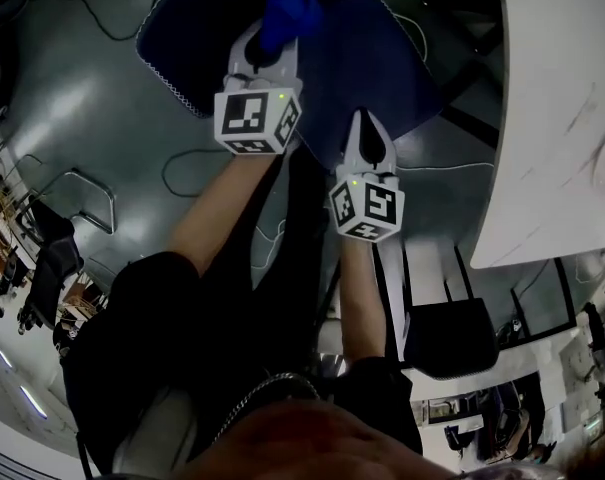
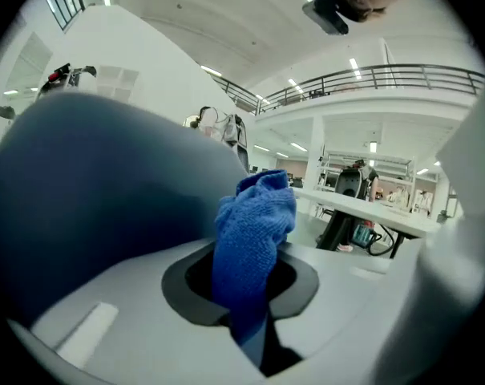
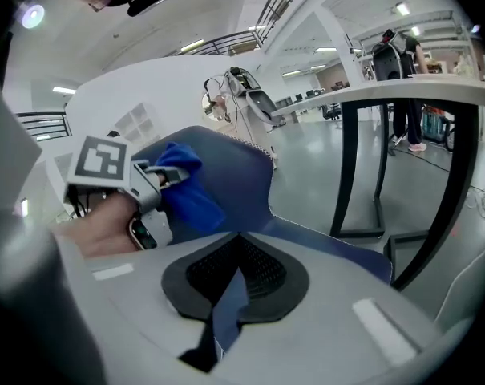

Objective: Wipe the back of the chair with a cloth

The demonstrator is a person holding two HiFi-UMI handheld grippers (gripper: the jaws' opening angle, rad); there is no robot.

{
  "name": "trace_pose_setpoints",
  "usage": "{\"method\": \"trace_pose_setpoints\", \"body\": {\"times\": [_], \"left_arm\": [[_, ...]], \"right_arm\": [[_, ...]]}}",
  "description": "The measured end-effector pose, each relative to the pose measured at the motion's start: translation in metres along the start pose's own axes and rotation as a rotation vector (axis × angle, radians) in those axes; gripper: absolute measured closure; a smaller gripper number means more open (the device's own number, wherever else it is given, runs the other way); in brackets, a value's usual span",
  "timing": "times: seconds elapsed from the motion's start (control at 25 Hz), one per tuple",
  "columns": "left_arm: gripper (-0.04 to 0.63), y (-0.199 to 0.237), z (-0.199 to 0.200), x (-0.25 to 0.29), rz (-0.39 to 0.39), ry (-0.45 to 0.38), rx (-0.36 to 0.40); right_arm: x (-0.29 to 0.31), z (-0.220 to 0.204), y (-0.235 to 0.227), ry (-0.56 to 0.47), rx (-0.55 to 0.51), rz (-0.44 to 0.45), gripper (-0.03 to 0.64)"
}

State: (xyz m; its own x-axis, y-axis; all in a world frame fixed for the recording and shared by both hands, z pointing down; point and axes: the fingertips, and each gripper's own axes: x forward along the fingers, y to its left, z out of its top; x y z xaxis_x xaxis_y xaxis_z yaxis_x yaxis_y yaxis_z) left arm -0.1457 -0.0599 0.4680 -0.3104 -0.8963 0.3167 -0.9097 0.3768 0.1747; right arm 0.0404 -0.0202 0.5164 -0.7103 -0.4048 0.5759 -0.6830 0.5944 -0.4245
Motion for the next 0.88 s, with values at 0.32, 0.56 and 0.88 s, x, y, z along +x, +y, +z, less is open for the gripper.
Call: {"method": "trace_pose_setpoints", "body": {"times": [0.32,0.56,0.88], "left_arm": [[0.541,0.025,0.097,-0.022,0.033,-0.11,-0.039],[0.541,0.05,0.1,-0.014,0.074,-0.102,-0.124],[0.541,0.047,0.074,-0.002,0.062,-0.077,-0.104]], "right_arm": [[0.002,0.011,0.024,-0.022,-0.008,0.027,0.614],[0.005,-0.001,0.036,-0.006,-0.006,0.028,0.614],[0.009,-0.017,0.031,0.021,-0.003,0.019,0.614]]}}
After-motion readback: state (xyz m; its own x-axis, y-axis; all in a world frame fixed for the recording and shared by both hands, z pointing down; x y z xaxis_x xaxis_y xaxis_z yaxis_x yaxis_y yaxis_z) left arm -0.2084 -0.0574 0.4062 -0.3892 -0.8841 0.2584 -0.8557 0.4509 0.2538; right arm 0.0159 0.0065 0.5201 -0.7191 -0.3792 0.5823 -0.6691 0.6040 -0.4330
